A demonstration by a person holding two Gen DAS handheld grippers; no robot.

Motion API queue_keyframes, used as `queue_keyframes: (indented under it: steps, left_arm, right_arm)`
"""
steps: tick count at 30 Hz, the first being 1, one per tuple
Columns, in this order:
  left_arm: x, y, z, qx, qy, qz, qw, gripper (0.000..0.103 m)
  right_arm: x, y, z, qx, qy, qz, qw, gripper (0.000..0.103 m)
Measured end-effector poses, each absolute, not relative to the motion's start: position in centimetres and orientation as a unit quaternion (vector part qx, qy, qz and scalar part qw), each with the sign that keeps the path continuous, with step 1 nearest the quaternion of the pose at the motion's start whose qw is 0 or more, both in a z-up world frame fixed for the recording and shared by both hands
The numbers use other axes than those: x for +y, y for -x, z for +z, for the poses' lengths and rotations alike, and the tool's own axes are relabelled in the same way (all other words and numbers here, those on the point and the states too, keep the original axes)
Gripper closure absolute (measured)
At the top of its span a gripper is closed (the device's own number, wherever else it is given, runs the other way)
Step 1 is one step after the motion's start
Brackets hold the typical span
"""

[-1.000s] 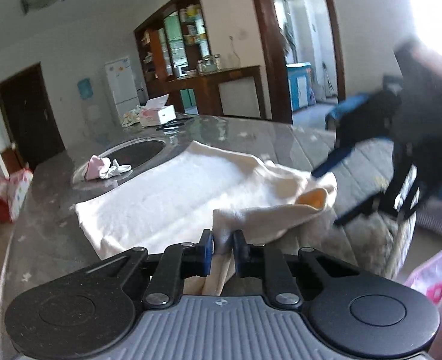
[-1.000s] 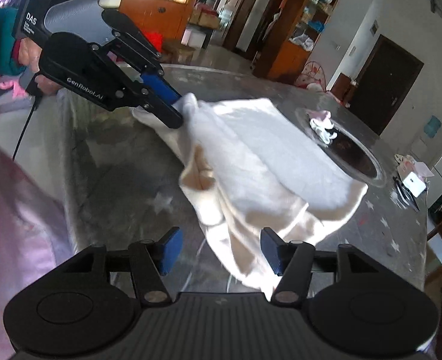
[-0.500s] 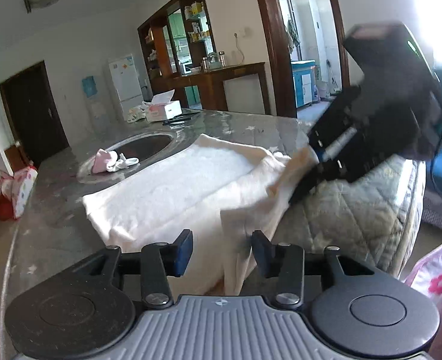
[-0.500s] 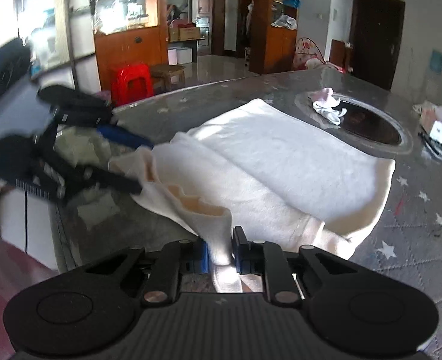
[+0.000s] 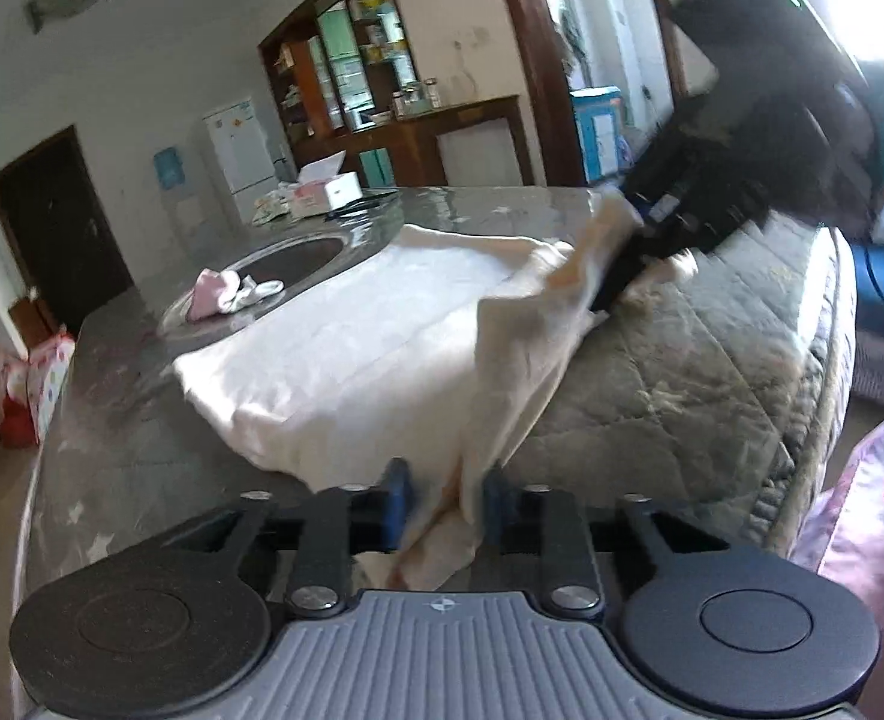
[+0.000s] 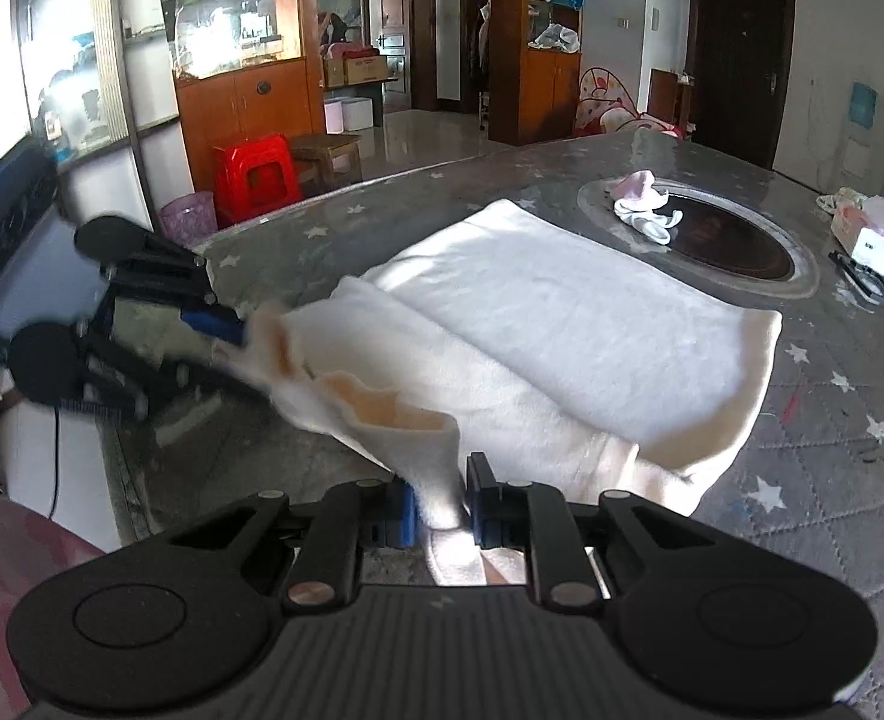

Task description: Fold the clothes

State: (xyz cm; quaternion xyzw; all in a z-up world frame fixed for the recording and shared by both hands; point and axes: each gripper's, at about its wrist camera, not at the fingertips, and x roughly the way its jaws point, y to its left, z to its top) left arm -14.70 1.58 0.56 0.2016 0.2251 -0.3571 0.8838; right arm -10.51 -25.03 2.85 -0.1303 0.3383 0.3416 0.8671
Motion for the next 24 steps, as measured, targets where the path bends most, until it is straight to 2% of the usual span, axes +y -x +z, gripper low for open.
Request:
queue_keyframes:
  steps: [4, 8, 20, 24]
  left_arm:
    - [2.5, 14.4, 1.3, 0.234, -0.154, -0.363, 0.889, 0.091]
    - [2.6, 15.6, 2.1, 0.232, -0.148, -0.369, 0.888, 0.092]
    - [4.4, 23.7, 7.8, 0.214, -0.141, -0.406, 0.877, 0.092]
    - [4.3, 23.8, 9.2, 0.206, -0.145, -0.402, 0.880, 0.092]
  right_arm:
    - [-25.3, 11.3, 1.7, 0.343, 0.135, 0.336, 0.867, 0.087]
    - [-25.4, 12.5, 2.2, 0.332, 0.139, 0.341, 0.868, 0.092]
    - [-26.4, 20.5, 8.2, 0.314, 0.153, 0.396, 0.849, 0.094]
    - [-25.9, 20.8, 10.2, 0.308, 0.160, 0.396, 0.850, 0.094]
